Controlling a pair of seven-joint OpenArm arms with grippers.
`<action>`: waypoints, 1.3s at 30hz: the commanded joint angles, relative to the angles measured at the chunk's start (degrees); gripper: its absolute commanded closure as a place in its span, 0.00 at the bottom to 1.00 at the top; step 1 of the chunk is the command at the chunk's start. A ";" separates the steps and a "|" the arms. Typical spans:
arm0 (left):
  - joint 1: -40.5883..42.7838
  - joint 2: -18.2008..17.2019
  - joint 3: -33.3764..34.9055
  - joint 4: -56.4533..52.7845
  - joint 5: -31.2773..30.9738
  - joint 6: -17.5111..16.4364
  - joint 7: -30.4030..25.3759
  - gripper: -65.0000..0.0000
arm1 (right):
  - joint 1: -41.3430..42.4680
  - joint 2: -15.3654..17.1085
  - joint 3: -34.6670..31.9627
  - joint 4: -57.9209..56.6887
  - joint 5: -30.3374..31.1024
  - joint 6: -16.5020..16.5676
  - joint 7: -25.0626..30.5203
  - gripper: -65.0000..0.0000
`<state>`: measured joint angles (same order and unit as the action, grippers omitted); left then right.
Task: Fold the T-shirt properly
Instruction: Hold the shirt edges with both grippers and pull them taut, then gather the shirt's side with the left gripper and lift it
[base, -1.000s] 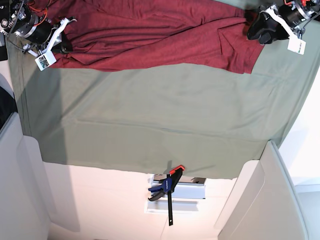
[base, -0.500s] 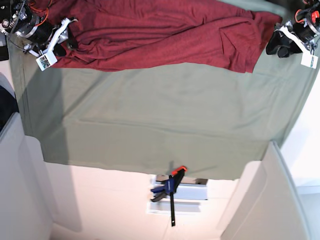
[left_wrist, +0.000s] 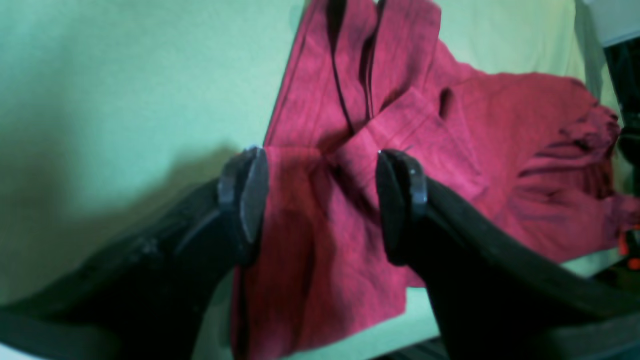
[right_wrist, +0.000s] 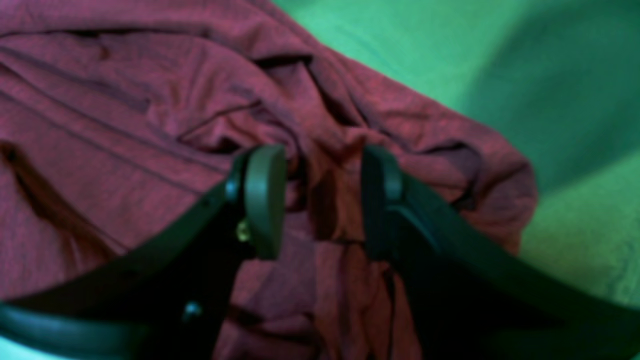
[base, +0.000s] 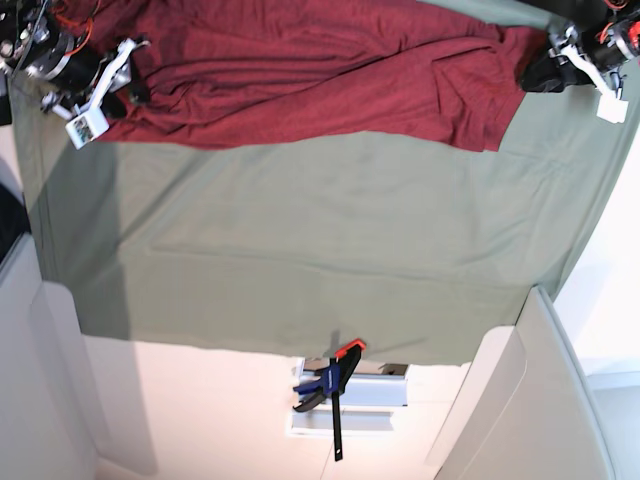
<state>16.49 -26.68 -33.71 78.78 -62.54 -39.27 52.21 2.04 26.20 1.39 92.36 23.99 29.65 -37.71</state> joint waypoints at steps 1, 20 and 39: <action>-0.28 -1.22 -0.48 0.76 -0.09 -0.73 -1.66 0.42 | 0.98 0.90 0.59 1.07 0.70 0.33 1.25 0.61; -0.31 3.15 0.26 -2.89 -2.29 -0.66 -1.79 0.42 | 1.09 0.72 0.59 1.07 1.99 0.33 1.25 0.61; -6.23 4.96 10.73 -2.78 -4.81 -0.73 -1.25 0.42 | 1.09 0.59 0.59 1.07 2.16 0.33 1.22 0.61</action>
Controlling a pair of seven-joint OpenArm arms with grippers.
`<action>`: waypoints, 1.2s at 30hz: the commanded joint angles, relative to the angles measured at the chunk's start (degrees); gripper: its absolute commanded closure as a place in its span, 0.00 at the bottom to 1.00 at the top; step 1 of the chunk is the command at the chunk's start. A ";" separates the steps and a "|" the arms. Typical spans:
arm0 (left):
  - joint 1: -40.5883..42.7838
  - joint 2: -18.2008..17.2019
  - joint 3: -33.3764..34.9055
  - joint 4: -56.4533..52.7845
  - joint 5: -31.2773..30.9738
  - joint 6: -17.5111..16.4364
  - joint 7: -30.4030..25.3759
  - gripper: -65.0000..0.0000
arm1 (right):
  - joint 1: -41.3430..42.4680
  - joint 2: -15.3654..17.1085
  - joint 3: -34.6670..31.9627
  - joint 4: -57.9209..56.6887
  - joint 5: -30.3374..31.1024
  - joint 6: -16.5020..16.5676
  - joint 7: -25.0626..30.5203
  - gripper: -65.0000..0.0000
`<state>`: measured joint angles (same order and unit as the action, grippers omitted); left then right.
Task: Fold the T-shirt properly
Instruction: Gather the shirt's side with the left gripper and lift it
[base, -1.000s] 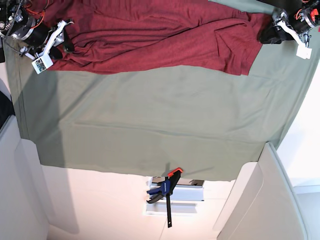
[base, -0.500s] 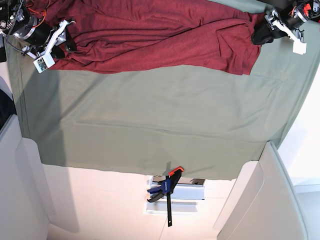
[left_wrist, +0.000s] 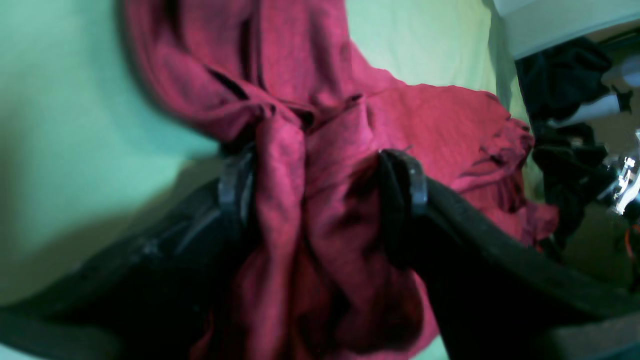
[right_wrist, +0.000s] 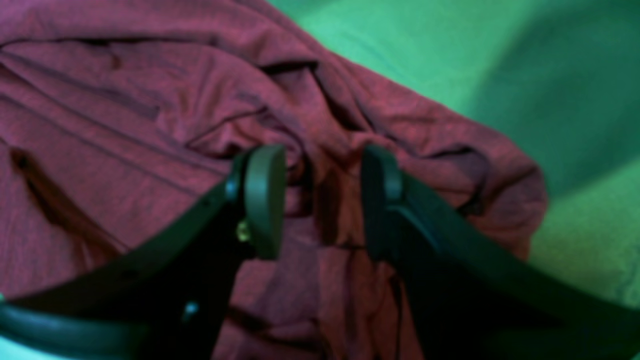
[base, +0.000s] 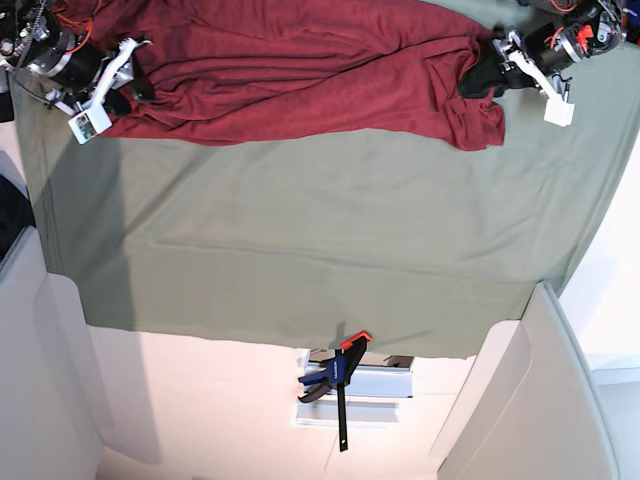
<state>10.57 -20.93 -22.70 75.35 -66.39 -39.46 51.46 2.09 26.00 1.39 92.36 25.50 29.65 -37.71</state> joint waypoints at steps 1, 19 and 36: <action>-0.44 -0.74 0.24 0.66 -0.31 -0.54 -1.57 0.42 | 1.05 0.79 0.59 1.07 0.66 0.33 1.22 0.61; -4.81 3.52 7.93 0.63 18.71 5.77 -10.56 1.00 | 1.05 0.79 0.59 1.07 0.68 0.33 1.25 0.61; -5.22 -0.66 -3.15 3.61 26.29 2.64 -18.71 1.00 | 1.09 0.79 0.59 1.07 0.68 0.31 1.88 0.61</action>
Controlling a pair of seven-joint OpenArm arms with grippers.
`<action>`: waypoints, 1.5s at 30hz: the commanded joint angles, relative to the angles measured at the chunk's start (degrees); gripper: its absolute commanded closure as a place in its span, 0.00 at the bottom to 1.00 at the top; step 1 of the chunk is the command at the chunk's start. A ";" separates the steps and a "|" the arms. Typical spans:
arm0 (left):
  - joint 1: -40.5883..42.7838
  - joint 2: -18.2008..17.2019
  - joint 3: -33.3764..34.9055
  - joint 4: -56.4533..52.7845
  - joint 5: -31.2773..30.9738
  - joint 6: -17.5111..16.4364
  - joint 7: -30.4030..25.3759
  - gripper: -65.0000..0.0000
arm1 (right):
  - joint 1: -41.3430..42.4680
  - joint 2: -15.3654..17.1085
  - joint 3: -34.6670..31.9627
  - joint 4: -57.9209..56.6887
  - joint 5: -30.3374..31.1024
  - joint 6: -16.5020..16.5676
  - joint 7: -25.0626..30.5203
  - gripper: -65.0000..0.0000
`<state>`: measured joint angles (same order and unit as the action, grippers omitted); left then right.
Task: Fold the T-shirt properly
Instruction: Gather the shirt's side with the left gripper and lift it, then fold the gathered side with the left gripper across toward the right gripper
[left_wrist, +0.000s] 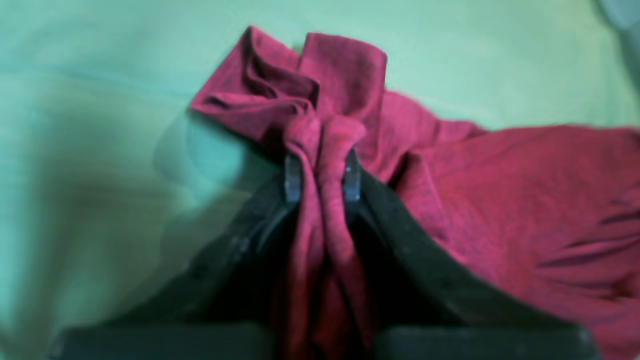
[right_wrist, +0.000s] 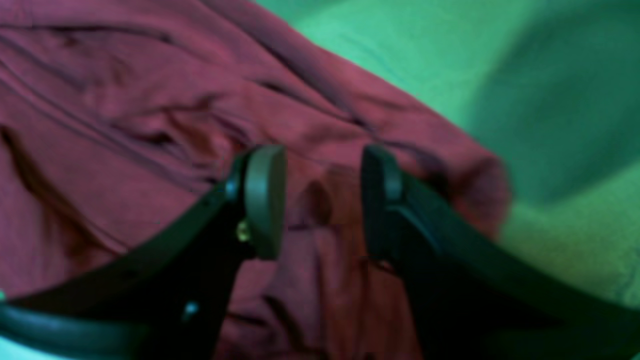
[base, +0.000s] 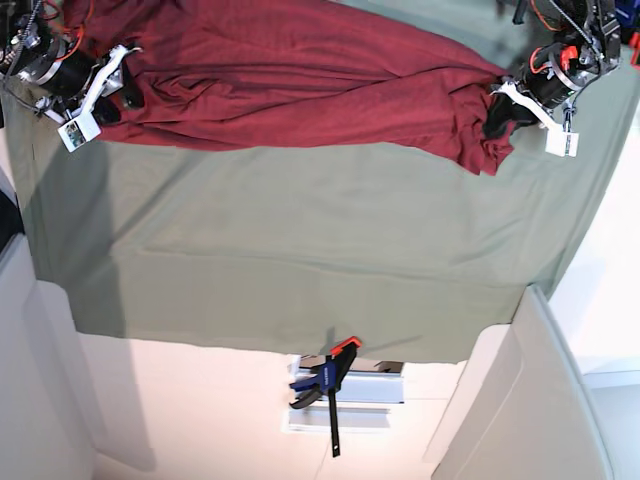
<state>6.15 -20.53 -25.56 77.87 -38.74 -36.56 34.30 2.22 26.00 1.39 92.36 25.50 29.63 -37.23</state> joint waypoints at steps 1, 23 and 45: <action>-1.16 -1.68 -0.28 1.09 0.48 0.46 -2.54 1.00 | 0.96 0.79 0.59 1.07 0.68 0.28 1.46 0.61; -0.85 -9.55 1.90 13.44 4.22 -1.90 -1.75 1.00 | 0.94 0.61 0.63 1.07 0.66 0.20 1.75 0.61; 4.52 -3.74 27.19 21.70 12.94 1.36 -4.15 0.54 | 0.94 0.48 0.66 1.07 1.51 0.13 2.16 0.61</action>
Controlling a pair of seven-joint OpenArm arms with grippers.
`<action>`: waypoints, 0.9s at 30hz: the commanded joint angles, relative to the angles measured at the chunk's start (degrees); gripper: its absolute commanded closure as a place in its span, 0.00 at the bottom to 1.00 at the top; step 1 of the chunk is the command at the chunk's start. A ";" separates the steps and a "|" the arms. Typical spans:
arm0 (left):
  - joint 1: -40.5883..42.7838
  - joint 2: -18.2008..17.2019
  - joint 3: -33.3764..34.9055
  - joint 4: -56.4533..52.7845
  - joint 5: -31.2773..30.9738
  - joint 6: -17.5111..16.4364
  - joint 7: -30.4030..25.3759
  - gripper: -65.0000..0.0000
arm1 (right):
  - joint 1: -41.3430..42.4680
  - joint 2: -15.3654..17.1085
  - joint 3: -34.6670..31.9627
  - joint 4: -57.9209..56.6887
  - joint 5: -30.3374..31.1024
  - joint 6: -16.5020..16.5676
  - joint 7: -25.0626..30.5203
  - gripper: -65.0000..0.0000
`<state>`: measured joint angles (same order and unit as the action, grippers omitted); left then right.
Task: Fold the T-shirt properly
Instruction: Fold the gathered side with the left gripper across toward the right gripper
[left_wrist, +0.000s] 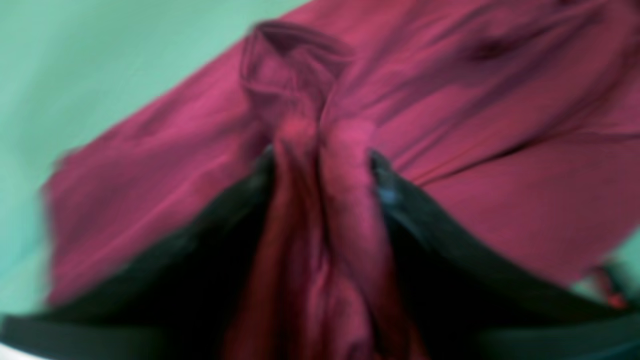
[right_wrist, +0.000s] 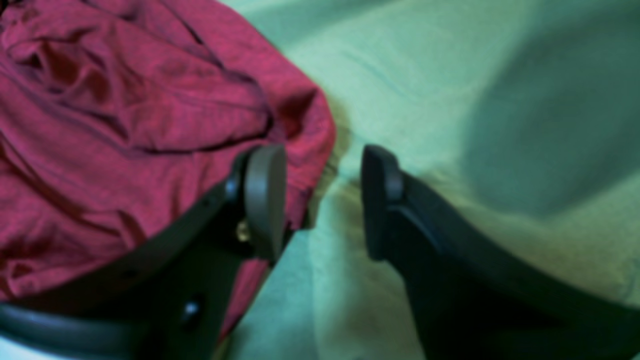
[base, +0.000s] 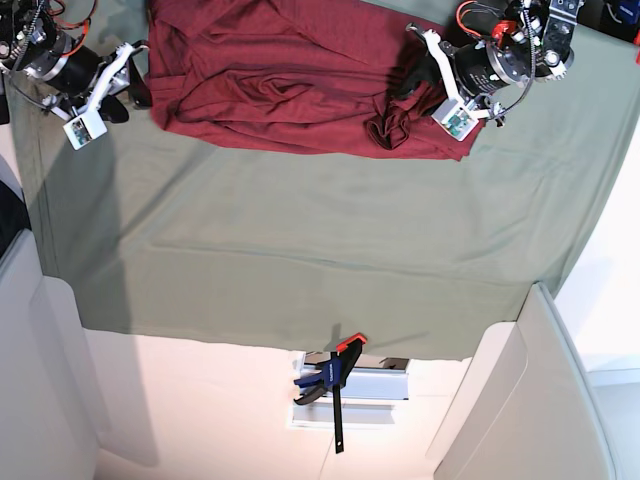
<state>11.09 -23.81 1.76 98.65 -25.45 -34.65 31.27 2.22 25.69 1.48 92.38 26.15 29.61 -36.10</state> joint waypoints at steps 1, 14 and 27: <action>-0.42 -0.28 0.20 0.94 -2.69 -1.27 0.26 0.47 | 0.96 0.79 0.57 1.05 1.49 -0.17 -0.35 0.57; -0.46 3.82 0.26 5.84 -25.88 -5.35 10.60 0.45 | 0.26 0.76 5.49 0.72 12.72 -0.61 -8.79 0.33; -0.11 3.80 0.26 9.42 -29.22 -5.35 15.32 0.45 | -5.66 -3.72 5.35 0.68 14.99 0.44 -8.70 0.33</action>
<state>11.53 -19.68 2.28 106.91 -53.21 -39.29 47.46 -4.12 21.30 6.48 92.33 40.27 29.36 -45.93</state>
